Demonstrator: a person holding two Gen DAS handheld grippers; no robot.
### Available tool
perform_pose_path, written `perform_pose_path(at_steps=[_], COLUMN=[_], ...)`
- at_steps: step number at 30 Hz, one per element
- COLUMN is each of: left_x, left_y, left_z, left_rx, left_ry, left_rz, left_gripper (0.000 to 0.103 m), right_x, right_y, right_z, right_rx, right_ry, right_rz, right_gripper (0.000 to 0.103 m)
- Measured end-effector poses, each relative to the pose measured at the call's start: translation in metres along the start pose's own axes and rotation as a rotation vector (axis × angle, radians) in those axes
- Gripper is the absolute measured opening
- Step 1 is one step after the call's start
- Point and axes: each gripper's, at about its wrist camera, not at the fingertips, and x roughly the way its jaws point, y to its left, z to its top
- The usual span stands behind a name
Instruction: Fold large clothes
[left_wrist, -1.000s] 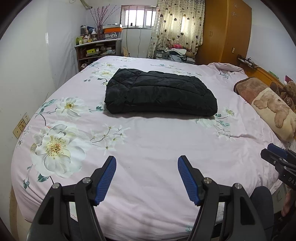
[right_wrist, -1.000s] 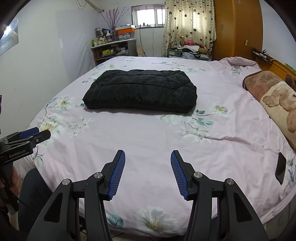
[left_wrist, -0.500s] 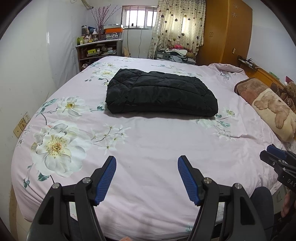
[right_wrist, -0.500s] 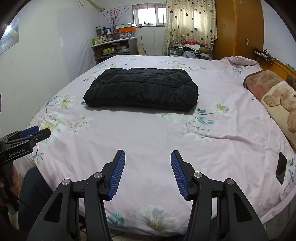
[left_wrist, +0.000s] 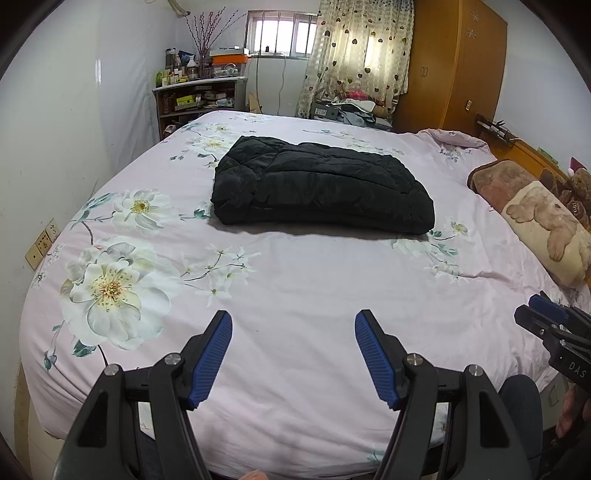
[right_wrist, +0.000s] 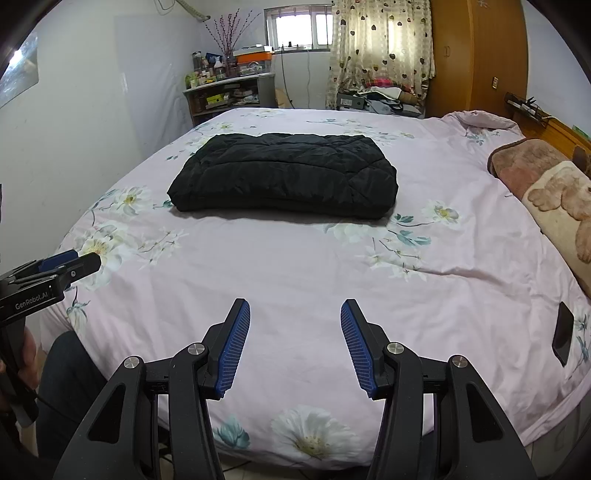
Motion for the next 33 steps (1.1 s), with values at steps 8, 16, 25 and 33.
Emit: perform_pose_path(at_steps=[8,16,25,33], left_x=[-0.003,-0.004,-0.003,0.0], left_y=[-0.004,-0.007,-0.012,-0.011], left_z=[0.0,-0.001,-0.003,-0.004], left_rx=[0.007,0.004,0.0,-0.002], left_ry=[-0.006,-0.007,0.0,0.003], left_rz=[0.009,0.018,0.025,0.03], left_gripper=[0.071,0.071,0.071,0.071], right_x=[0.0,0.0,0.0,0.002], right_y=[0.0,0.0,0.002,0.002], right_z=[0.0,0.0,-0.001,-0.002], right_rx=[0.0,0.001,-0.001,-0.003], right_ry=[0.001,0.002,0.004,0.01], right_rz=[0.001,0.0,-0.001,-0.001], right_gripper=[0.052,0.052,0.052,0.052])
